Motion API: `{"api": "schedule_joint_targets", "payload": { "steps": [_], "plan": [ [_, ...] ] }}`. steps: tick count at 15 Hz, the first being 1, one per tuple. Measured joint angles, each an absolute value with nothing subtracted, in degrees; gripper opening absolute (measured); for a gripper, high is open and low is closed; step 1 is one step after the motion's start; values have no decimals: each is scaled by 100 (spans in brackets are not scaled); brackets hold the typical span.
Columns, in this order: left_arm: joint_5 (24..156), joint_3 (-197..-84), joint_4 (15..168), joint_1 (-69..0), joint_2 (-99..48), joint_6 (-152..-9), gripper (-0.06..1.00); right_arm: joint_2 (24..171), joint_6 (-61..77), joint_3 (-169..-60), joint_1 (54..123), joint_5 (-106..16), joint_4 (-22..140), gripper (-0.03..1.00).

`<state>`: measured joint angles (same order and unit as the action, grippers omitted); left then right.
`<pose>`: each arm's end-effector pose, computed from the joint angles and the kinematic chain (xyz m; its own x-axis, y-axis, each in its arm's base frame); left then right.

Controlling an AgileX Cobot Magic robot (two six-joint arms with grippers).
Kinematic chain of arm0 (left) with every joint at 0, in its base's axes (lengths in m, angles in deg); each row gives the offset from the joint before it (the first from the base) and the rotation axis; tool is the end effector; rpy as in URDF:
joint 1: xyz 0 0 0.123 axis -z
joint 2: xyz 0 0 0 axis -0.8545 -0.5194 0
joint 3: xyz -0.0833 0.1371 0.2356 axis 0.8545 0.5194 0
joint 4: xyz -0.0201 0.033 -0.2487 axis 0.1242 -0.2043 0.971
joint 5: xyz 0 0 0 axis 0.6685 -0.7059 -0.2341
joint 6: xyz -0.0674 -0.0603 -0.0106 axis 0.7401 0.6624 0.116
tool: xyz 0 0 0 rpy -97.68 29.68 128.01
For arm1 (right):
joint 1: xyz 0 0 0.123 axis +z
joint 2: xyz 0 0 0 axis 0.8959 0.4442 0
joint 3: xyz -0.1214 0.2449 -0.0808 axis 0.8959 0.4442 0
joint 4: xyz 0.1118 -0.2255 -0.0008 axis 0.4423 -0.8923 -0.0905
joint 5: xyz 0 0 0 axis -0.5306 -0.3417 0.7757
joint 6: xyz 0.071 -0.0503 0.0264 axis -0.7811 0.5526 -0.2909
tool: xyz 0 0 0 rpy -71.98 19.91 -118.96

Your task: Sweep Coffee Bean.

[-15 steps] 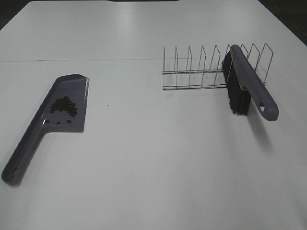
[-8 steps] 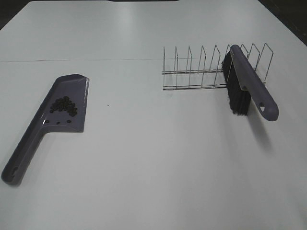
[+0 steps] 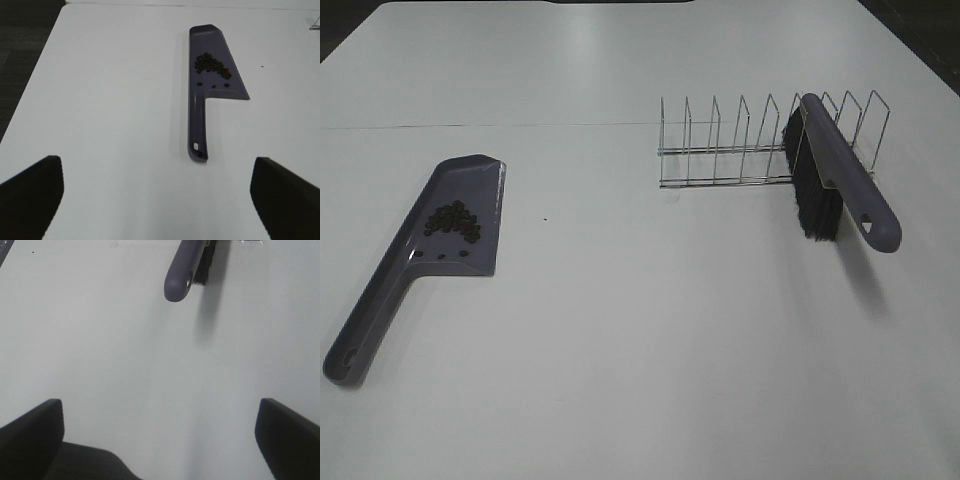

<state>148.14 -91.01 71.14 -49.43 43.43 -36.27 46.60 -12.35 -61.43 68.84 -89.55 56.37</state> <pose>0.0050 0.0092 0.2833 -0.5176 -0.0361 -0.8548 0.0068 0.9989 -0.0463 0.0612 0.0123 0.2666 -0.6943 -0.0555 -0.7175 -0.1375 0.9889 0.0567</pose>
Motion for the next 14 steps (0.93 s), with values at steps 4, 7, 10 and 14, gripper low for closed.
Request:
{"api": "schedule_joint_targets", "payload": {
  "steps": [4, 7, 10, 14],
  "plan": [
    [14814, -9096, 7120, -4943, 4767, -3627, 91, 4660, -1235, -6109, 6884, -8943, 5637, 96],
    [14814, -9096, 7131, -4943, 4818, -3632, 91, 4660, -1235, -6097, 6884, -8926, 5637, 96],
    [14814, -9096, 7137, -4943, 4818, -3672, 91, 4660, -1235, -6097, 6884, -8926, 5637, 96],
    [14814, -9096, 7183, -4943, 4818, -3741, 91, 4660, -1178, -5857, 6884, -8427, 5637, 96]
  ]
}}
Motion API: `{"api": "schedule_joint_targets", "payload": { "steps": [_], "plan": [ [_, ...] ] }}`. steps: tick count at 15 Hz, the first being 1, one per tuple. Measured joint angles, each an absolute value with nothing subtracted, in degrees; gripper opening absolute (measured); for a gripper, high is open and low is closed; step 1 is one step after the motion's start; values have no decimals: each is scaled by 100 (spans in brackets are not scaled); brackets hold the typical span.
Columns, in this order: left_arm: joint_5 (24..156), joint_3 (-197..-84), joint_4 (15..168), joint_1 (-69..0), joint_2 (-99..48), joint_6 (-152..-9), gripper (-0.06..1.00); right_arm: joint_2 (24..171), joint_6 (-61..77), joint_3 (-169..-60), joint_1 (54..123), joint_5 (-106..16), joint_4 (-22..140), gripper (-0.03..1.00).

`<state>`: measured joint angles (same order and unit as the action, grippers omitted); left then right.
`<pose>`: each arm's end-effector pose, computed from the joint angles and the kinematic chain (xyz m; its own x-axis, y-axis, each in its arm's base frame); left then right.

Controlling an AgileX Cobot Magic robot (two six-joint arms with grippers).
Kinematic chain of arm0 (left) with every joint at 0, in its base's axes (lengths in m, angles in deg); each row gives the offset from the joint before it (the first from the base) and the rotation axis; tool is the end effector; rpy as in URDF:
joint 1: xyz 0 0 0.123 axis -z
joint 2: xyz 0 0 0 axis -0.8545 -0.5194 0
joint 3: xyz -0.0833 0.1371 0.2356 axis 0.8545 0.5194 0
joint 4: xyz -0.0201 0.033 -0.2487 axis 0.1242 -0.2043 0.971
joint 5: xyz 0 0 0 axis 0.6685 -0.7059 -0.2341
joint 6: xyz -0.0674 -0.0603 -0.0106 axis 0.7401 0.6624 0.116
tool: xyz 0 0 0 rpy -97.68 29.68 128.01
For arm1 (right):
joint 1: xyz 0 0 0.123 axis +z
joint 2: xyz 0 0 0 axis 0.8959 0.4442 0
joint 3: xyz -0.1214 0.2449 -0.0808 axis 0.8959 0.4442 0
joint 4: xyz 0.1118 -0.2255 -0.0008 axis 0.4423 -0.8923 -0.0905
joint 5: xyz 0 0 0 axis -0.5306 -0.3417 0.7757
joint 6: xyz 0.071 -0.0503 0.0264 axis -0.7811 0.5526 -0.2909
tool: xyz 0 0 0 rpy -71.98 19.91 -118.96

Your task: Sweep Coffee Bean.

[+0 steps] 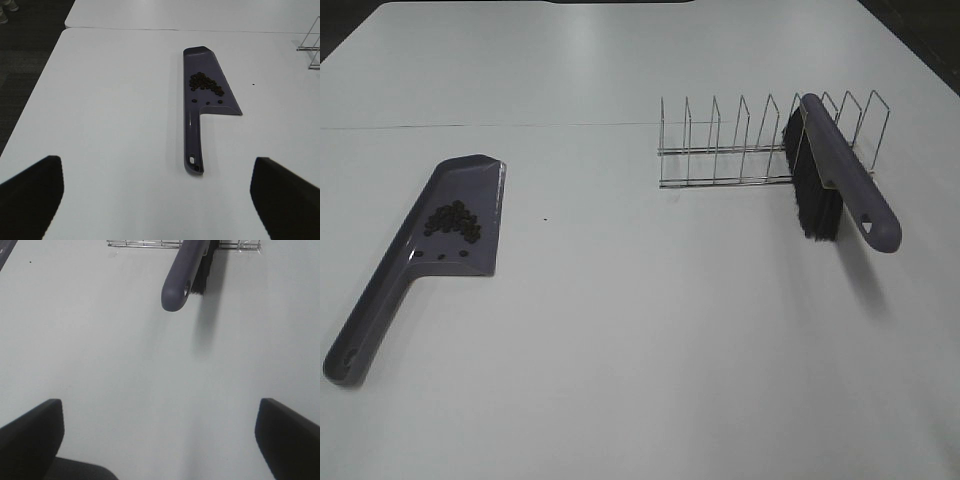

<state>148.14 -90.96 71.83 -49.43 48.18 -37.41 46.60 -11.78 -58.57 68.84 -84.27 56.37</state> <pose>-0.0081 0.0103 0.2827 -0.4481 -0.0333 -0.8933 0.0268 0.9984 -0.0507 0.0667 0.0123 0.2571 -0.6629 -0.0560 -0.7466 -0.1383 0.9892 0.0486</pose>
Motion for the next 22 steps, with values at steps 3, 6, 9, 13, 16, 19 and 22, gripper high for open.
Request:
{"api": "schedule_joint_targets", "payload": {
  "steps": [3, 6, 9, 13, 16, 19, 22],
  "plan": [
    [14814, -9096, 7183, -4943, 4818, -3758, 91, 4660, -1063, -5926, 6884, -8554, 5637, 96],
    [14814, -9096, 7183, -4943, 4818, -3758, 91, 4660, -674, -6160, 6884, -9545, 5637, 96],
    [14814, -9096, 7183, -4943, 4818, -3758, 91, 4626, -616, -6092, 6884, -9906, 5803, 96],
    [14814, -9096, 7183, -4943, 4818, -3776, 91, 3738, -570, -6086, 6884, -9917, 5872, 96],
    [14814, -9096, 7183, -4943, 4818, -3776, 91, 2810, -570, -6086, 6884, -9917, 5872, 96],
    [14814, -9096, 7183, -4943, 4818, -3776, 91, 2409, -570, -6086, 6884, -9917, 5901, 96],
    [14814, -9096, 7183, -4943, 4818, -3776, 91, 2409, -570, -6086, 6884, -9917, 5935, 96]
  ]
}}
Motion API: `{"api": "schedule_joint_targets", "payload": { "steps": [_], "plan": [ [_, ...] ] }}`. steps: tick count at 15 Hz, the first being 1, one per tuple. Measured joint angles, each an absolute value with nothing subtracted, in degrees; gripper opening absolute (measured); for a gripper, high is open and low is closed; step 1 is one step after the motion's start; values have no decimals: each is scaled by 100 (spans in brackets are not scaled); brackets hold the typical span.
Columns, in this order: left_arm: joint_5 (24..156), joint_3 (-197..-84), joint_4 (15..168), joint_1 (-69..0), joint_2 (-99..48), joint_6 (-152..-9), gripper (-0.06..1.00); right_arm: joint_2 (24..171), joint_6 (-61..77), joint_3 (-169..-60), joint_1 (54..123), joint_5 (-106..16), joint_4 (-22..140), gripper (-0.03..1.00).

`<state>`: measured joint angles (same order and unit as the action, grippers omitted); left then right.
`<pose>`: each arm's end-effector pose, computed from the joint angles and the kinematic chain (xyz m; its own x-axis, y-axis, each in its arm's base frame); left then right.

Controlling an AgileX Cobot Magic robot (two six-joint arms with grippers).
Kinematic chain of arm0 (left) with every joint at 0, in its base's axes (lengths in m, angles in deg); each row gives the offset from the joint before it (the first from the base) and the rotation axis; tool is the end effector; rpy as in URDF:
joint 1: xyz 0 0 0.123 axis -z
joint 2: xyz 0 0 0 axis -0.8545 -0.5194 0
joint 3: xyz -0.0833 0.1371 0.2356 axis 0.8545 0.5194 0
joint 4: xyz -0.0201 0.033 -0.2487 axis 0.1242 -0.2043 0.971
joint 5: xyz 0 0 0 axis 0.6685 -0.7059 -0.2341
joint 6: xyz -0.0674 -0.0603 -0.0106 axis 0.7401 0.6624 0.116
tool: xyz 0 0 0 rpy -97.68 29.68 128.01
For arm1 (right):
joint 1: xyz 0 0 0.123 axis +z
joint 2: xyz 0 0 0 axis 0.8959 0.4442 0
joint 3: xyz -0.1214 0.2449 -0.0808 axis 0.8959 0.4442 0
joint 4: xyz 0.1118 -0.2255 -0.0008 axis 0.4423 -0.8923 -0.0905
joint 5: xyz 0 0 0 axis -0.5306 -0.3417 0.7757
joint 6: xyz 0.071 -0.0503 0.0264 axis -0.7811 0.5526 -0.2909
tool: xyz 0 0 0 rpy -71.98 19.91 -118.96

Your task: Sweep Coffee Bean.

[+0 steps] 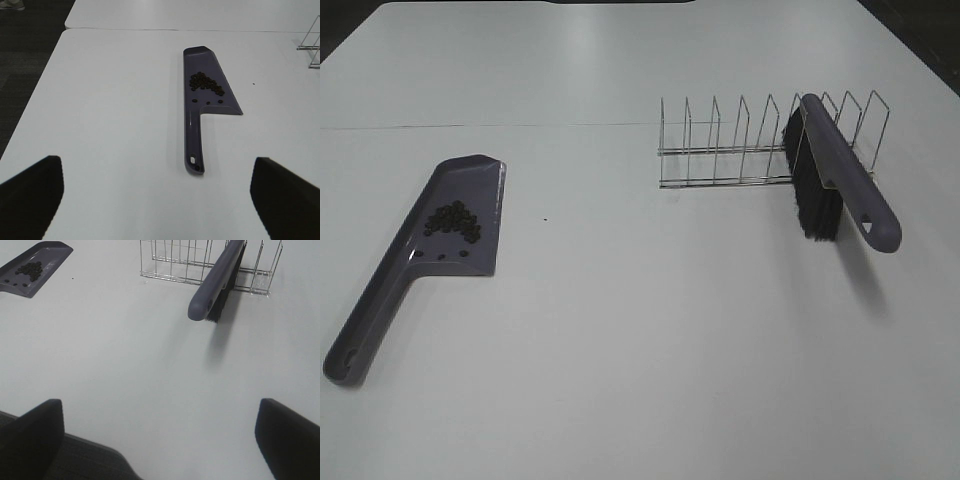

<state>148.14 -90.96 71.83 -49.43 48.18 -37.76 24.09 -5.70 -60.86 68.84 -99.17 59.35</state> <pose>-0.0081 0.0103 0.2827 -0.4480 -0.0272 -0.8936 0.0295 0.9985 -0.0452 -0.0047 0.0112 0.2634 -0.5010 -0.1429 -0.8536 -0.2482 0.9686 -0.0165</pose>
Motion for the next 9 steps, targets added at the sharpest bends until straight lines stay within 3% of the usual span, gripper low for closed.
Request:
{"api": "schedule_joint_targets", "payload": {
  "steps": [9],
  "plan": [
    [14814, -9096, 7183, -5120, 4818, -3776, 91, 2409, -570, -6086, 6884, -9917, 5935, 96]
  ]
}}
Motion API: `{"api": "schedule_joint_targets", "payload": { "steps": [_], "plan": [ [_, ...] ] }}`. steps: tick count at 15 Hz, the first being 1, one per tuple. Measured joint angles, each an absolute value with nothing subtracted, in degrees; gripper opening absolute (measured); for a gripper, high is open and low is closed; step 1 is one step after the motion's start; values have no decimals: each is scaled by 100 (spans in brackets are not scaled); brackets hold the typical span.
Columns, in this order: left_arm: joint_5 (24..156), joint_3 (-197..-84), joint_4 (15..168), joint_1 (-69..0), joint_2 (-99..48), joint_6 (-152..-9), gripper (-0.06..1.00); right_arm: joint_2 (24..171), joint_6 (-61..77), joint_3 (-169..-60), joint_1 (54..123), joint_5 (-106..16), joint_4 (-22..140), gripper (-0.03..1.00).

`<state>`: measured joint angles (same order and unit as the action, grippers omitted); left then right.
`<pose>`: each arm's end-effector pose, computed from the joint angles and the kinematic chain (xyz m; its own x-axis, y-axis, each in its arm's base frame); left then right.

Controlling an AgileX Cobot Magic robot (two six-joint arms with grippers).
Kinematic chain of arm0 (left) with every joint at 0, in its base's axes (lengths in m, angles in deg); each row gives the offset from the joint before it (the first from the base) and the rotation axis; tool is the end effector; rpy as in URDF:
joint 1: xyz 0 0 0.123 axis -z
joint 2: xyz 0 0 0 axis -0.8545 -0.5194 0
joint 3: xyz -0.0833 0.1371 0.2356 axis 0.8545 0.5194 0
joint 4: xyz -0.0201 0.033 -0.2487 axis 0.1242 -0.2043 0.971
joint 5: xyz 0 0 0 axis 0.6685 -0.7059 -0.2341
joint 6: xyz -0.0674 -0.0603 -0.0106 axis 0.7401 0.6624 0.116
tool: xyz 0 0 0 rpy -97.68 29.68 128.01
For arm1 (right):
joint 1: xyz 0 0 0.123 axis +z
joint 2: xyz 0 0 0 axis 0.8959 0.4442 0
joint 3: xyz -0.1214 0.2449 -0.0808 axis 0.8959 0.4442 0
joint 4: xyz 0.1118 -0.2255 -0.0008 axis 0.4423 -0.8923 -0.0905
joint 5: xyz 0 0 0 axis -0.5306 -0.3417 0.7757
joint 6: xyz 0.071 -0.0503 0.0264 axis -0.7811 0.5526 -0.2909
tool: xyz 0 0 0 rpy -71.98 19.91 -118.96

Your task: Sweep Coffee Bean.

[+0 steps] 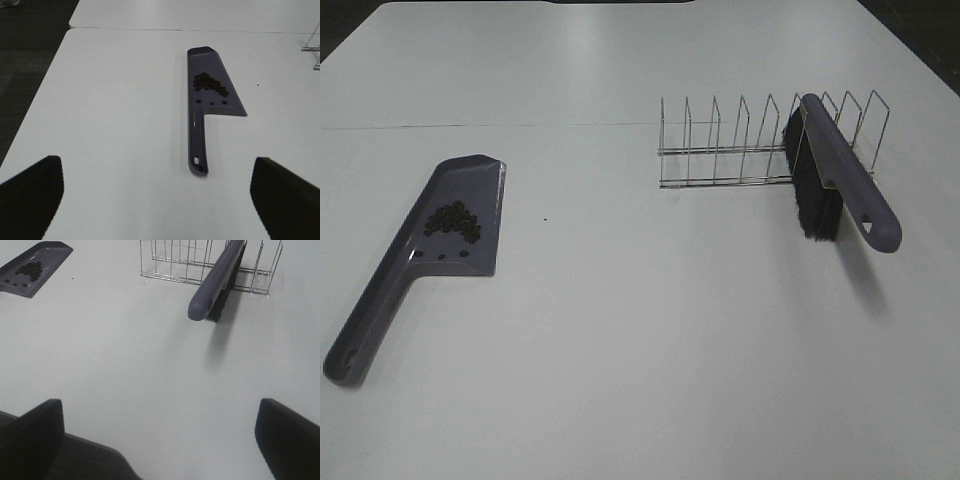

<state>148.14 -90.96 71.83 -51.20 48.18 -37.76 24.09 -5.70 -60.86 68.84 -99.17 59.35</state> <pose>-0.0084 0.0101 0.2827 -0.4469 -0.0411 -0.8936 -0.0013 0.9990 -0.0452 -0.0047 0.0112 0.2634 -0.5010 -0.1429 -0.8536 -0.2482 0.9686 -0.0165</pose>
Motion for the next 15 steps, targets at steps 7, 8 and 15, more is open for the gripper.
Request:
{"api": "schedule_joint_targets", "payload": {
  "steps": [7, 8, 15],
  "plan": [
    [14814, -9096, 7177, -6455, 4818, -3776, 91, 2409, -570, -6086, 6884, -9917, 5981, 96],
    [14814, -9096, 7177, -6455, 4818, -3776, 91, 2409, -570, -6086, 6884, -9917, 5981, 96],
    [14814, -9096, 7177, -6318, 4818, -3776, 91, 2409, -570, -6086, 6644, -9917, 5981, 96]
  ]
}}
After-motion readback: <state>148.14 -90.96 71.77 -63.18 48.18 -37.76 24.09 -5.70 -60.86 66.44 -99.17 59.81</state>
